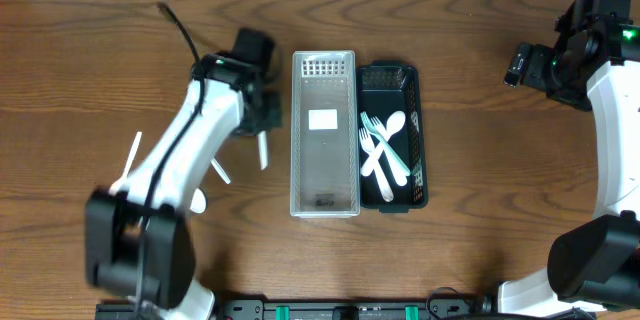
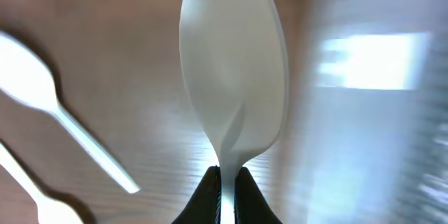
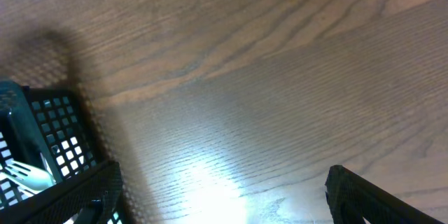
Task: Pack container
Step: 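Grasp the white spoon with the left gripper and lift it, then lower the spoon into the clear basket and open the left gripper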
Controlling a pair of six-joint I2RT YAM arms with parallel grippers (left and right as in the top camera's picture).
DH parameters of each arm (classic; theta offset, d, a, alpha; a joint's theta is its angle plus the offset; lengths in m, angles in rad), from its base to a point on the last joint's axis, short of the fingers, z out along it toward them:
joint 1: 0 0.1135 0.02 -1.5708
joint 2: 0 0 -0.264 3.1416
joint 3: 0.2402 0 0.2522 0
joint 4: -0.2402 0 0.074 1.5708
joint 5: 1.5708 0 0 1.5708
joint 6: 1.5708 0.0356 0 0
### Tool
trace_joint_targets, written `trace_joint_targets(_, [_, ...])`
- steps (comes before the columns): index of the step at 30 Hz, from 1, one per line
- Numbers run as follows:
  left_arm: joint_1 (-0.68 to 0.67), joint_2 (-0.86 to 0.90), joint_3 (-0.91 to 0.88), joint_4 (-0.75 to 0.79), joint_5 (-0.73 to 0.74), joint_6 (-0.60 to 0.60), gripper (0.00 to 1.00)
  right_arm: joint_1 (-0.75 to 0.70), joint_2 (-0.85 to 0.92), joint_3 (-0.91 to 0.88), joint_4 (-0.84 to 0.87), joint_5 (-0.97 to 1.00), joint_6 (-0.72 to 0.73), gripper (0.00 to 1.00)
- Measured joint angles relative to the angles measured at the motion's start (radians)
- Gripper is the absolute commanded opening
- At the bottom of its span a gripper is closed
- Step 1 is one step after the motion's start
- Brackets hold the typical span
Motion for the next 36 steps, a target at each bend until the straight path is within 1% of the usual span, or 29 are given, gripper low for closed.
trace_joint_targets(3, [-0.105,-0.100,0.032,0.020,0.000,-0.005,0.06,0.000,0.000,0.000,0.000,0.000,0.000,0.96])
trace_joint_targets(6, [-0.195,-0.130,0.037,0.038,0.001,-0.011,0.06,0.000,0.000,0.000,0.000,0.000,0.000,0.96])
trace_joint_targets(9, [-0.240,-0.092,0.037,0.061,0.001,-0.016,0.06,0.000,0.000,0.000,0.000,0.000,0.000,0.96])
trace_joint_targets(13, [-0.257,-0.001,0.037,0.090,0.000,-0.019,0.06,0.000,0.000,0.000,-0.001,0.000,0.000,0.96])
trace_joint_targets(16, [-0.258,0.069,0.033,0.096,0.000,-0.019,0.08,0.000,0.000,0.000,-0.001,0.000,0.000,0.96])
trace_joint_targets(18, [-0.258,0.096,0.026,0.096,0.000,-0.018,0.36,0.000,0.000,0.000,-0.001,0.000,0.000,0.96])
trace_joint_targets(19, [-0.258,0.102,0.022,0.096,0.000,-0.016,0.42,0.000,0.000,0.000,-0.001,0.000,0.000,0.96])
trace_joint_targets(20, [-0.258,0.102,0.019,0.095,0.000,-0.021,0.45,0.000,0.000,0.000,-0.001,0.000,0.000,0.96])
trace_joint_targets(21, [-0.258,0.101,0.019,0.096,0.000,-0.022,0.52,0.000,0.000,0.000,-0.001,0.000,0.000,0.96])
trace_joint_targets(22, [-0.258,0.098,0.019,0.097,0.001,-0.016,0.55,0.000,0.000,0.000,-0.001,0.000,0.000,0.96])
trace_joint_targets(24, [-0.258,0.085,0.019,0.095,0.000,-0.010,0.67,0.000,0.000,0.000,-0.001,0.000,0.000,0.96])
trace_joint_targets(25, [-0.258,0.074,0.019,0.094,0.000,-0.003,0.79,0.000,0.000,0.000,-0.001,0.000,0.000,0.96])
trace_joint_targets(27, [-0.258,0.038,0.019,0.090,0.000,0.010,0.97,0.000,0.000,0.000,-0.001,0.000,0.000,0.96])
trace_joint_targets(32, [-0.221,-0.145,0.025,0.024,-0.061,0.039,0.98,0.000,0.000,0.000,-0.002,0.000,-0.001,0.96])
trace_joint_targets(35, [-0.122,-0.248,0.032,-0.040,-0.086,0.038,0.98,0.000,0.000,0.000,-0.002,0.000,-0.003,0.97])
trace_joint_targets(36, [-0.068,-0.274,0.036,-0.067,-0.093,0.035,0.98,0.000,0.000,0.000,-0.001,0.000,-0.003,0.96])
